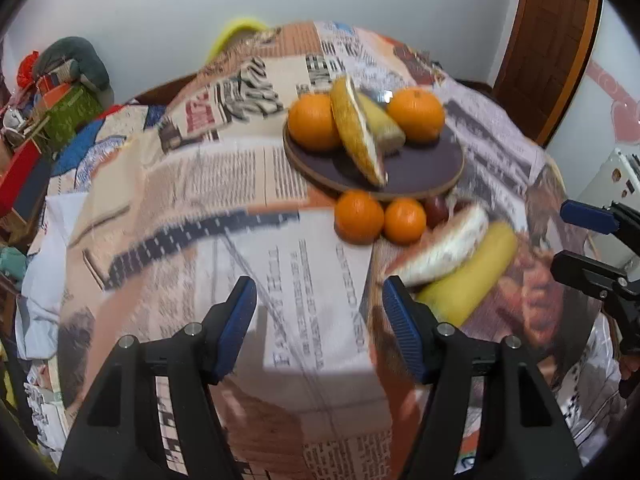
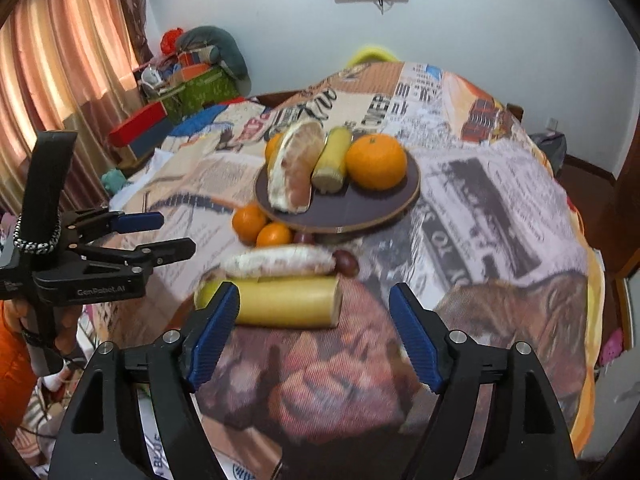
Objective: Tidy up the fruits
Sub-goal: 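Grasp a second yellow cylinder with the right tool while the left tool approaches a pomelo segment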
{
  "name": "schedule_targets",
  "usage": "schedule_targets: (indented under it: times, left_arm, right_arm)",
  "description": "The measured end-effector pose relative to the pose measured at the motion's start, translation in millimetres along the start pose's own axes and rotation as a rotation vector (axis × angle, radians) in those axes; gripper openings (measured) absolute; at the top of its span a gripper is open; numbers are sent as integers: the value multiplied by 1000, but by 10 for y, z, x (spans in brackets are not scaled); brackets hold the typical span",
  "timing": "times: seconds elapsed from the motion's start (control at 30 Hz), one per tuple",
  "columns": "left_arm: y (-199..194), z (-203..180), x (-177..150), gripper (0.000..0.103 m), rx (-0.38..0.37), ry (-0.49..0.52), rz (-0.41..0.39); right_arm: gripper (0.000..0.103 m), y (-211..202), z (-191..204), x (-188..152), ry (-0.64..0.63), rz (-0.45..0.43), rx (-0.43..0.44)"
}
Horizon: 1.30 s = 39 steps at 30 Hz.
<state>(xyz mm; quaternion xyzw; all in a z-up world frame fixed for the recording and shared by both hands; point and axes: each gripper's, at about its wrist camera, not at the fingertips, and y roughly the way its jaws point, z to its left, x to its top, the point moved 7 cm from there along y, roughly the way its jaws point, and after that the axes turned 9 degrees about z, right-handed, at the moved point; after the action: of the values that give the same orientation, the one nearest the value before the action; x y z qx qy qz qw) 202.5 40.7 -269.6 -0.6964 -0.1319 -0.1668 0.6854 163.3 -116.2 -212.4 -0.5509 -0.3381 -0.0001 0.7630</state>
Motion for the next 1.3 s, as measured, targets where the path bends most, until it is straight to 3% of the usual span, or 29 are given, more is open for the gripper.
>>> schedule_targets:
  times: [0.2,0.37,0.7,0.77,0.87,1.03,1.3]
  left_arm:
    - [241,-46,-94,65,-10,-2,61]
    - [227,-192,-127,65,-39,25,58]
    - [209,-647,-140,65,-109,65,56]
    - [201,-745,-112,65,-130,72,49]
    - [189,-816,-65,65,-103,79,30]
    - [119,-714,-54,65,-115,61,14]
    - [-72,-254,-96,65,-75,4,-24]
  right_arm:
    - [75,186,28,-183,9,61,0]
    - [75,378,-58,-243,24,100,-29]
    - [75,274,-463,-208,84,84,-121]
    - [75,203,-539,-195,118,74,-109]
    - [75,109,-556,-182,163,58,-74]
    - [76,87,-376,-161,176,57,-15]
    - [81,366,1,-129,132,103,24]
